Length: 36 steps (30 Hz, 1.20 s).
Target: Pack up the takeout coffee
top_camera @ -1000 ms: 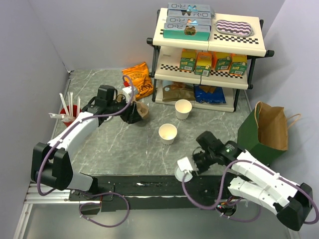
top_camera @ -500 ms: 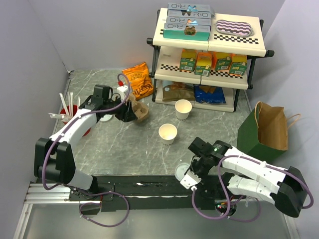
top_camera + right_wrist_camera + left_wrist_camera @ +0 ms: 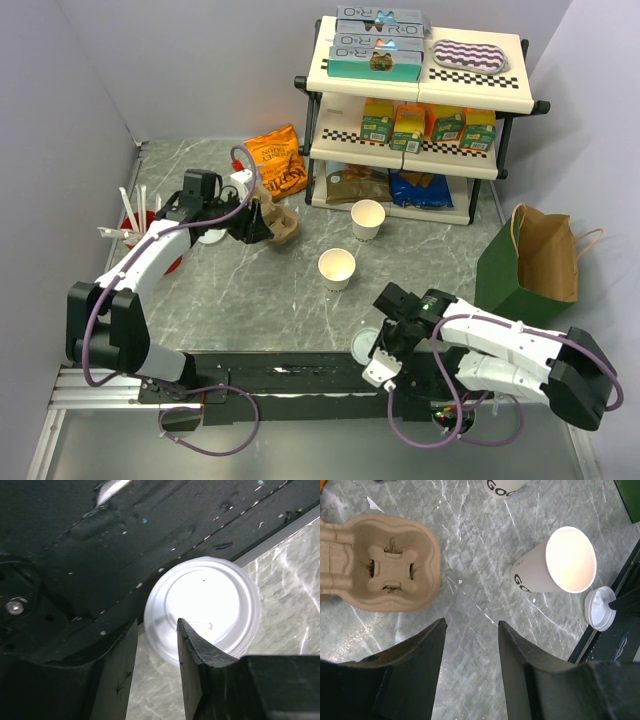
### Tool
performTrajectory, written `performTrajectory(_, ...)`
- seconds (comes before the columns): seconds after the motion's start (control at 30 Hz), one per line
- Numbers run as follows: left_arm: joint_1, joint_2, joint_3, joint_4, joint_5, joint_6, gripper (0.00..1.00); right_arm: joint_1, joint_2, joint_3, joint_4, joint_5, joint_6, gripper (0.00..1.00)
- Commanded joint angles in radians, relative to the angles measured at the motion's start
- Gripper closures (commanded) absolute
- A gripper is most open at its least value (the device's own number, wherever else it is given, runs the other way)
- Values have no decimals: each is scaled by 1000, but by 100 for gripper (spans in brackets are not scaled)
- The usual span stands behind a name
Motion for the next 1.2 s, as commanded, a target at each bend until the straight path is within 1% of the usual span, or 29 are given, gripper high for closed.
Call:
performTrajectory(0.0,4,-39,-11,33,12,-8,48,29,30,14,47,3,12,57)
performTrajectory(0.37,8,-66,-37,47,10,-18,48,72,77,31,10,62,32,60)
performTrajectory(0.57,13,-77,-45,48,13,-17,47,103,112,47,20,92,90,64)
performTrajectory(0.6,13,-79,-47,51,13,-17,47,105,119,51,20,101,107,66)
performTrajectory(0.73,14,-86,-48,50,15,-17,47,114,119,53,61,113,147,71)
performTrajectory(0.83,14,-86,-42,41,18,-11,47,123,100,41,111,144,176,76)
performTrajectory(0.87,14,-85,-38,38,19,-9,47,121,97,37,115,151,186,79)
performTrajectory(0.93,14,-85,-33,33,25,-5,47,123,82,40,122,170,201,82)
performTrajectory(1.03,14,-79,-22,21,33,3,47,123,54,62,102,171,235,86)
performTrajectory(1.17,14,-77,-2,-17,48,29,47,121,7,109,27,155,293,96)
